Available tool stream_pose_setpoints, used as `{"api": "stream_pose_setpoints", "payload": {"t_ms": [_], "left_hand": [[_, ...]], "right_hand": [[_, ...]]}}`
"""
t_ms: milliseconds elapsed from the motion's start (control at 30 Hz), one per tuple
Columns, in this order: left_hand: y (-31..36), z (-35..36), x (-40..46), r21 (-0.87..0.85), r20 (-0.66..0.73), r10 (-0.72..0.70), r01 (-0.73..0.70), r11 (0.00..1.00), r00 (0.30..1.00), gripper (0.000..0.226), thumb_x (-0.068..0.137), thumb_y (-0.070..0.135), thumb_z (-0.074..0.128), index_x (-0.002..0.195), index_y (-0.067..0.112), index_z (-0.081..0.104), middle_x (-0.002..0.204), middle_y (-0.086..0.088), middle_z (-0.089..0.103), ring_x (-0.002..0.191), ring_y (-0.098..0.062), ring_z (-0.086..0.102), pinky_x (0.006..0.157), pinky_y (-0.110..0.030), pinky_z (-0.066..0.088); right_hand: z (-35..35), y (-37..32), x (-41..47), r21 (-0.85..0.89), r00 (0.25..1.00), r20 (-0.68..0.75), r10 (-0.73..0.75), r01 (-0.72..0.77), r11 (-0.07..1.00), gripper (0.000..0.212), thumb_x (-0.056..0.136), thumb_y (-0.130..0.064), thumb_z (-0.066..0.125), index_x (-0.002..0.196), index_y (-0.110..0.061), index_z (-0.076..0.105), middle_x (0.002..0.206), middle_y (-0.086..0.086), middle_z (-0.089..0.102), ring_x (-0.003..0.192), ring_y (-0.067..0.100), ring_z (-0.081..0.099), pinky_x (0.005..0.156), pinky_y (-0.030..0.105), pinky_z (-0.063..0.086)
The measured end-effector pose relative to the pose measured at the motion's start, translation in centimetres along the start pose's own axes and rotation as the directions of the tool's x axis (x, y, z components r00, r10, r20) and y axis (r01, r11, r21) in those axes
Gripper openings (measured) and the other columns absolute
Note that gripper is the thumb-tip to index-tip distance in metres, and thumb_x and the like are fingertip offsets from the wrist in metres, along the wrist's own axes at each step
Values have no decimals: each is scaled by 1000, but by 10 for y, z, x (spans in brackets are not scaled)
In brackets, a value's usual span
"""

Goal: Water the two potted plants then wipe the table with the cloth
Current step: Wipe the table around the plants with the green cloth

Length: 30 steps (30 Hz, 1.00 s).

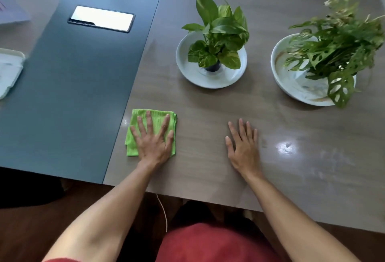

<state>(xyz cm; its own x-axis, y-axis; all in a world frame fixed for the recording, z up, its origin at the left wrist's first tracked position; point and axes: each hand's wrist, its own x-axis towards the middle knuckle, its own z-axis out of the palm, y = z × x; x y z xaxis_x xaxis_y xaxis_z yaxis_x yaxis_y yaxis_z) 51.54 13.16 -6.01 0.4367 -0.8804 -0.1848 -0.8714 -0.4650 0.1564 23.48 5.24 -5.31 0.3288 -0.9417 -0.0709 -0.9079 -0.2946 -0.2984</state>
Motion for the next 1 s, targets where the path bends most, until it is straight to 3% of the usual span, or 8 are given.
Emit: {"api": "stream_pose_setpoints", "payload": {"t_ms": [133, 433, 833, 1000], "left_hand": [[10, -12, 66, -26, 14, -10, 10, 1000, 1000, 56, 98, 62, 20, 151, 58, 4, 166, -8, -19, 150, -44, -17, 112, -74, -9], [28, -34, 211, -5, -3, -13, 13, 1000, 1000, 54, 96, 67, 17, 149, 61, 8, 167, -9, -15, 150, -45, -16, 107, -76, -16], [53, -15, 127, 9, -9, 62, -62, 998, 998, 56, 98, 65, 18, 152, 57, 3, 167, -10, -14, 150, -45, -14, 110, -77, -8], [84, 0, 80, 8, -6, 66, -66, 998, 998, 58, 97, 65, 17, 152, 57, 1, 167, -10, -16, 150, -45, -16, 110, -77, -9]], "right_hand": [[4, 2, 1, -5, 999, -39, -6, 5, 1000, 53, 102, -42, 36, 152, -25, 40, 162, 9, 27, 151, 31, 20, 123, 53, 11], [20, 13, 1, -3, 993, -116, -36, 36, 999, 55, 101, -45, 37, 154, -30, 35, 165, 3, 23, 153, 24, 14, 124, 51, 11], [6, 6, 1, 17, 999, -44, -24, 24, 1000, 55, 101, -45, 34, 153, -27, 36, 164, 5, 22, 153, 26, 14, 123, 53, 12], [-1, 12, -1, 80, 998, 28, -63, 60, 995, 54, 104, -42, 31, 155, -25, 30, 165, 4, 15, 154, 22, 5, 125, 49, 5]]}}
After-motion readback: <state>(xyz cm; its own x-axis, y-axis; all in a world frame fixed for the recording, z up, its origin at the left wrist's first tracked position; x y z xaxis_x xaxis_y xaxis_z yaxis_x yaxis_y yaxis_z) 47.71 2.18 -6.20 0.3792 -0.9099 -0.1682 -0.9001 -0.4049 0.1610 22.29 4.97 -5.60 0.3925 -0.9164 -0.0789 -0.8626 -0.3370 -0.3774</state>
